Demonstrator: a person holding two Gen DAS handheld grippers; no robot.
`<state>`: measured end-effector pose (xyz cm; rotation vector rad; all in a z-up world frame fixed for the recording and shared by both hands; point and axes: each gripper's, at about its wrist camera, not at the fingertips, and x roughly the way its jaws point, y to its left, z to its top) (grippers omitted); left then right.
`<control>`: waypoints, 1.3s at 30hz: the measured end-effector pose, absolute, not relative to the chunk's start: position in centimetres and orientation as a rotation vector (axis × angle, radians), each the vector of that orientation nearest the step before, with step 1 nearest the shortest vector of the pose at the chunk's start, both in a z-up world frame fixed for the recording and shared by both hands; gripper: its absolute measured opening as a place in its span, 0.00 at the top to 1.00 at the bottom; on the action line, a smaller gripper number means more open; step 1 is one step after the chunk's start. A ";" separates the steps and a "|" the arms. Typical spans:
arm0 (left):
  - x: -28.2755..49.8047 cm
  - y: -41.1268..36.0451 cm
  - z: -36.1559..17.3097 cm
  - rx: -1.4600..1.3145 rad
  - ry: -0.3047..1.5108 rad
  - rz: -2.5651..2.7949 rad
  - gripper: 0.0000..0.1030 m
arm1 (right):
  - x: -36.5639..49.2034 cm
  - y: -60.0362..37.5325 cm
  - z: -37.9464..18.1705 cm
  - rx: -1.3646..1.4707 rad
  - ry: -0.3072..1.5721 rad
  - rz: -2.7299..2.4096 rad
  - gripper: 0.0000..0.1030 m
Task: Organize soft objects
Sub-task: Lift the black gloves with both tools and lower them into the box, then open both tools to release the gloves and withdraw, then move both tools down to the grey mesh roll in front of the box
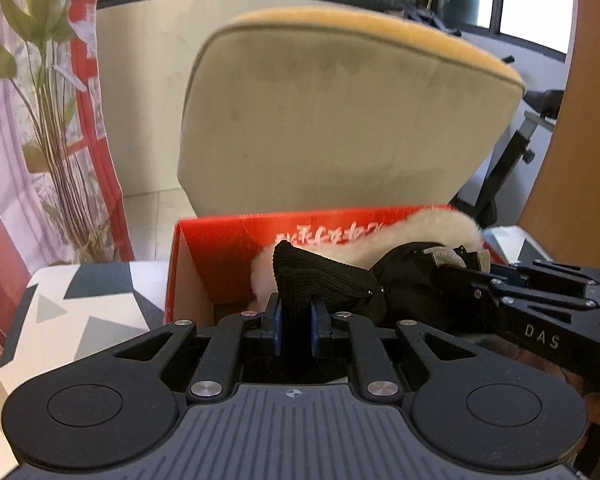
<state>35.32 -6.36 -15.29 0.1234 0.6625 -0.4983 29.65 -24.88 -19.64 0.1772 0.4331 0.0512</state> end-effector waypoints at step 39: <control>25.6 0.8 -17.9 0.114 0.483 -0.372 0.00 | 13.4 -26.9 -24.7 0.196 0.171 -0.138 0.00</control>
